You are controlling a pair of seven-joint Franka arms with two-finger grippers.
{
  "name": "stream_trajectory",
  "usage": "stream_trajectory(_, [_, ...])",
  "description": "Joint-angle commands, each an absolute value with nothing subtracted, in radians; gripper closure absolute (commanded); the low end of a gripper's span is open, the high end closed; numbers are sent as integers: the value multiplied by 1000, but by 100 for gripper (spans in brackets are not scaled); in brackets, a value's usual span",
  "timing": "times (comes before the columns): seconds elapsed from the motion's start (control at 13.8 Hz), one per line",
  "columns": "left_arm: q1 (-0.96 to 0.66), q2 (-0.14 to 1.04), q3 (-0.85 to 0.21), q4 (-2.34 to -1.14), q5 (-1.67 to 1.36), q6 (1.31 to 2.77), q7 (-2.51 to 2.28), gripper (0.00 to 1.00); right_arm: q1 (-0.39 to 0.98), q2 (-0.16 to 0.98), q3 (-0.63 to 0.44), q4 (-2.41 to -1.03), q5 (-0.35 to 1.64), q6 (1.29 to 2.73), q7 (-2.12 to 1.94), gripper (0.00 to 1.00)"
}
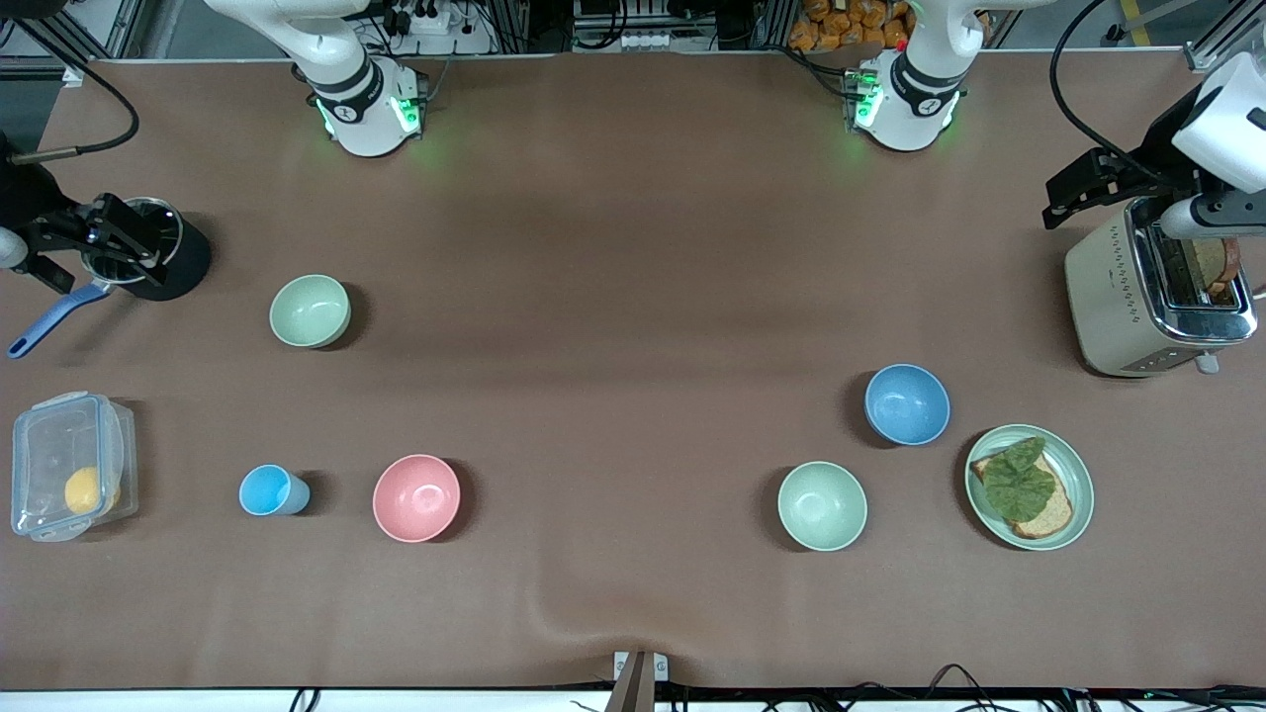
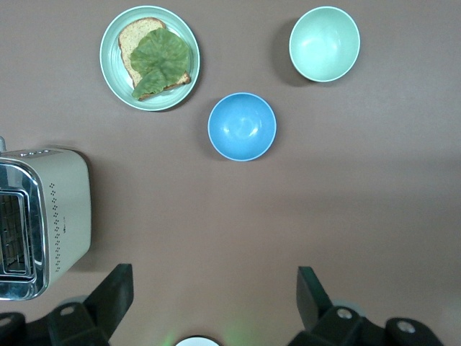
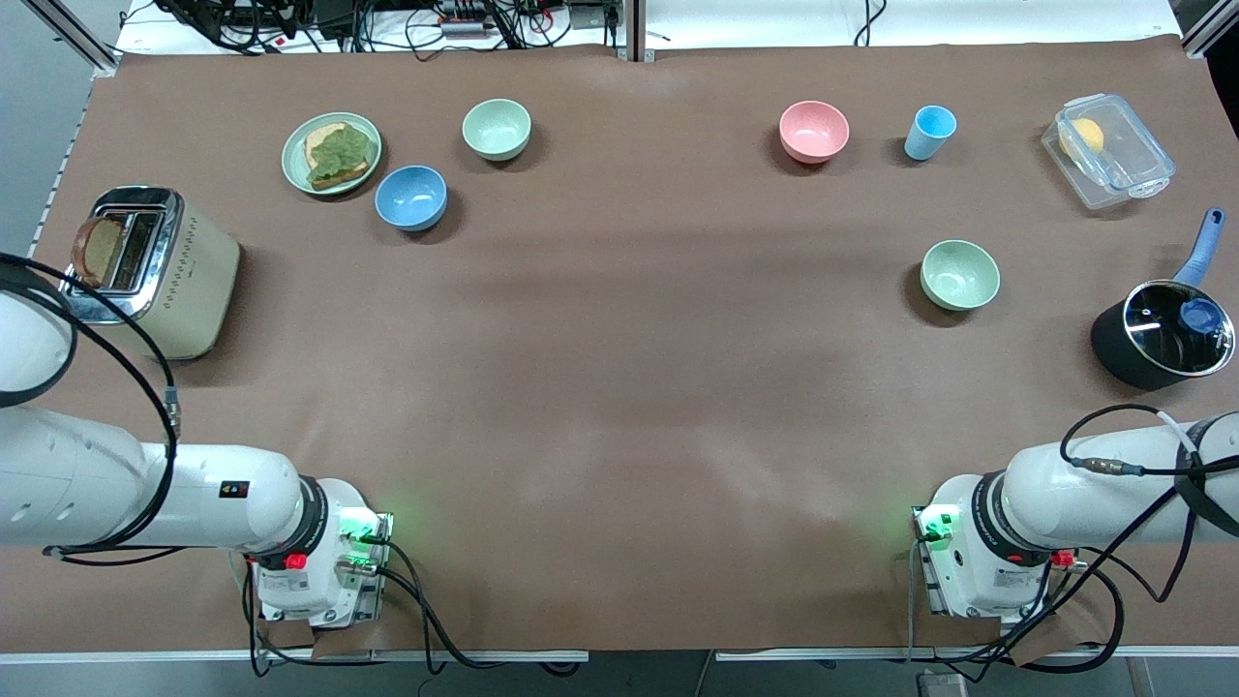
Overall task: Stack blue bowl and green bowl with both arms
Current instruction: 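Move the left gripper to the blue bowl while the right gripper reaches the green bowl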
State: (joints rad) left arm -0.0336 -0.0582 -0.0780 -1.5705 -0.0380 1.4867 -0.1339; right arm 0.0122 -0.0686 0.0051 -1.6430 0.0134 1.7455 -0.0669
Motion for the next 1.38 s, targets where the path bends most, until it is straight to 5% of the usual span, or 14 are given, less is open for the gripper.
stream_trajectory(0.0, [-43,-51,-69,-1551,-48,1465,-110,0,0,-57,17,-1602,-3,1733,-74,0])
stream_trajectory(0.51, [-46,-22,-72,-1552,-44,1466,-124,0,0,-43,17,-1586,-2,1732,-72,0])
stream_trajectory(1.3, [-52,238,-71,-1649,-12,1615,-126,0,-9,75,11,-1592,-8,1638,-84,0])
